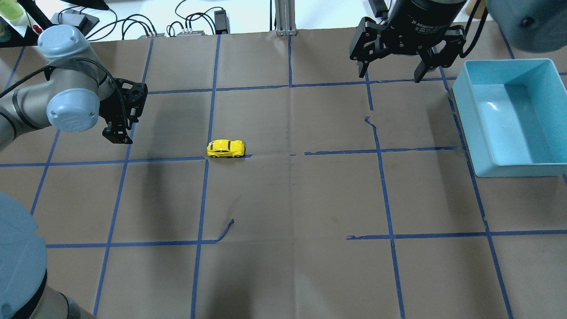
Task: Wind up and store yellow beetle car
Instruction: 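Raise the left gripper away while the right gripper moves toward the rolled car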
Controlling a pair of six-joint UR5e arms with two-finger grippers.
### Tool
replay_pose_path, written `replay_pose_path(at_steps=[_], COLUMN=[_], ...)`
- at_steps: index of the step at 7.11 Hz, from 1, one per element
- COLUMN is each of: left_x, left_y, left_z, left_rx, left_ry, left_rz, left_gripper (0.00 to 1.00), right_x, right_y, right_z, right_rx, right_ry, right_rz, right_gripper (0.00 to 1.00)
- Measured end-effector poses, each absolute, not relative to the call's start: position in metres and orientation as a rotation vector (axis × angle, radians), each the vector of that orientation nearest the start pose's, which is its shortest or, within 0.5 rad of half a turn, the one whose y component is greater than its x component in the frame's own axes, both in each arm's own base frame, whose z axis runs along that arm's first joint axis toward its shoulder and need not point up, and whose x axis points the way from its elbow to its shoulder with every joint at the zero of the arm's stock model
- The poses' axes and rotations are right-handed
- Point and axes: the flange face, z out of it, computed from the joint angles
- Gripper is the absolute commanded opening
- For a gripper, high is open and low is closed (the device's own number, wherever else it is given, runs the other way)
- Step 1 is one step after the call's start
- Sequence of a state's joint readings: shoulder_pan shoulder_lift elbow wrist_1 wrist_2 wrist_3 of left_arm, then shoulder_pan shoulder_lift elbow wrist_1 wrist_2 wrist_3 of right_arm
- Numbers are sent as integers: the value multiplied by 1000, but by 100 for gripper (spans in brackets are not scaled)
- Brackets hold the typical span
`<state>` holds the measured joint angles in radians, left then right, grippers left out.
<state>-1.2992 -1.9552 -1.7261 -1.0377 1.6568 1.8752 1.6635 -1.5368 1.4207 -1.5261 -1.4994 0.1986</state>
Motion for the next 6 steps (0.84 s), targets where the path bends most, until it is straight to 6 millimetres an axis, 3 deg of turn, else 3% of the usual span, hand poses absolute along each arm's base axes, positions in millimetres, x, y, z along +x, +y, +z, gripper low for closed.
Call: replay_pose_path(at_steps=[3,4,6], left_x=[9,-10,-53], left_y=[-576,-564,-555], left_z=[325,349,378], left_rx=[-2245,-2190,-2045], left_ry=[-2207,-2259,-2404], left_rz=[-77,-54,-7], left_gripper=[74,74,74], right_x=[185,183,171], right_y=[-495,-496,-501], right_z=[538,537,535], right_rx=[60,-35,-267], right_ry=[3068,3074,3074], right_rz=[-76,-76,-77], right_gripper=[100,100,100])
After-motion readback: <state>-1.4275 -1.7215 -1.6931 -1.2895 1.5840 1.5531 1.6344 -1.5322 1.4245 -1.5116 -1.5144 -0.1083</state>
